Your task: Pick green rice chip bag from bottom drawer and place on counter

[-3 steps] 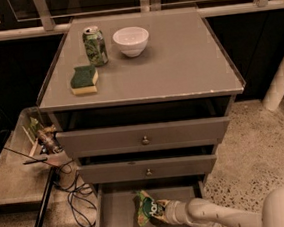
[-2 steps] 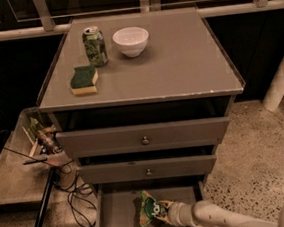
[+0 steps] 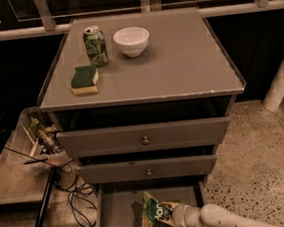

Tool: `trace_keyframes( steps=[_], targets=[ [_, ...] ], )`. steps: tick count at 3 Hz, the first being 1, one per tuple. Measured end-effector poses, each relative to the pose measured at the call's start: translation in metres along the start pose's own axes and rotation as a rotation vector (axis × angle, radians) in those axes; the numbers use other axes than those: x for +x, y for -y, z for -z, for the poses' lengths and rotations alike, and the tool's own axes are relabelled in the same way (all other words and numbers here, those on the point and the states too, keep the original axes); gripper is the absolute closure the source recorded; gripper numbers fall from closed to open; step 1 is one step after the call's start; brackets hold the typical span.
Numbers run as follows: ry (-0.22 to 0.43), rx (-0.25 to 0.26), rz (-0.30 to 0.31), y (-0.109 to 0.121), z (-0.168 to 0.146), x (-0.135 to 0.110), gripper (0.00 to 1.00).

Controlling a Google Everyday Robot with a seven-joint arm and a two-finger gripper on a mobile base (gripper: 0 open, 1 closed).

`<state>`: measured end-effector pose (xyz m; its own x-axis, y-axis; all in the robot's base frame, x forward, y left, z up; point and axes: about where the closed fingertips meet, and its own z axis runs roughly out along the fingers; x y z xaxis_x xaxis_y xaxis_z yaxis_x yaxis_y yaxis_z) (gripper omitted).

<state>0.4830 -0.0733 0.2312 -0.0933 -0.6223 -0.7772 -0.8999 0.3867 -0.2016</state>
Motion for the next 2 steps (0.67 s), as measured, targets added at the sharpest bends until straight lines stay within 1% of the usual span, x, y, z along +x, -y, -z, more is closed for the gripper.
trace_keyframes(
  steps=[1, 2],
  targets=[
    [0.007, 0.016, 0.044, 0.003, 0.030, -0.023, 1.00],
    [0.009, 0.017, 0.074, 0.020, 0.063, -0.047, 1.00]
  ],
)
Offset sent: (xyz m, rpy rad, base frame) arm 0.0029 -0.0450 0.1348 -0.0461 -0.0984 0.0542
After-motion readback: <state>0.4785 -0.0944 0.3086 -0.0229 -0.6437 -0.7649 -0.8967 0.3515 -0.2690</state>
